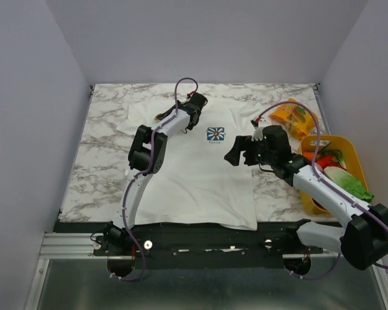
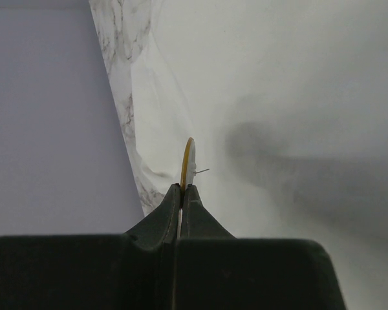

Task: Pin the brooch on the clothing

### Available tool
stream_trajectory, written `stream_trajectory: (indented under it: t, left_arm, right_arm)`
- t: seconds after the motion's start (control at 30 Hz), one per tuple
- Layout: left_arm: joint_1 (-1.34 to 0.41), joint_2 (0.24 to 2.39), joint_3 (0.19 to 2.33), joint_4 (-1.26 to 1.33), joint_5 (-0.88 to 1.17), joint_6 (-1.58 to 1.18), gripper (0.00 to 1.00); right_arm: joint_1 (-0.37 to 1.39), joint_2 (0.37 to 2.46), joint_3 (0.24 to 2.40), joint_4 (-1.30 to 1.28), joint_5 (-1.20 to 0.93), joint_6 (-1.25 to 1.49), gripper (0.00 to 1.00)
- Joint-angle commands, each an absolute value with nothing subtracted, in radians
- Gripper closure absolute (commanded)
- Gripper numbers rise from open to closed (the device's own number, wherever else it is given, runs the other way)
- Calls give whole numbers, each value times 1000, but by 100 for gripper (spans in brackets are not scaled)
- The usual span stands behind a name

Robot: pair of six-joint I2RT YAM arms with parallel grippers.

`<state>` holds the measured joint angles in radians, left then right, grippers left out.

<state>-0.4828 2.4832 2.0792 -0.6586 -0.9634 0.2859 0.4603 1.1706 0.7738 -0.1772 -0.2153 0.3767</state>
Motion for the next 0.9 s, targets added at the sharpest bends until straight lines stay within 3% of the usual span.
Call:
stream_trajectory:
  t: [0.0, 0.87]
  left_arm:
    - [-494, 2566, 2117, -635, -1077, 342, 100]
    - [-621, 2642, 2120, -644, -1063, 325, 100]
  right_arm:
    - [456, 1158, 790, -206, -230, 384, 0]
    - [454, 1129, 764, -216, -226, 376, 1]
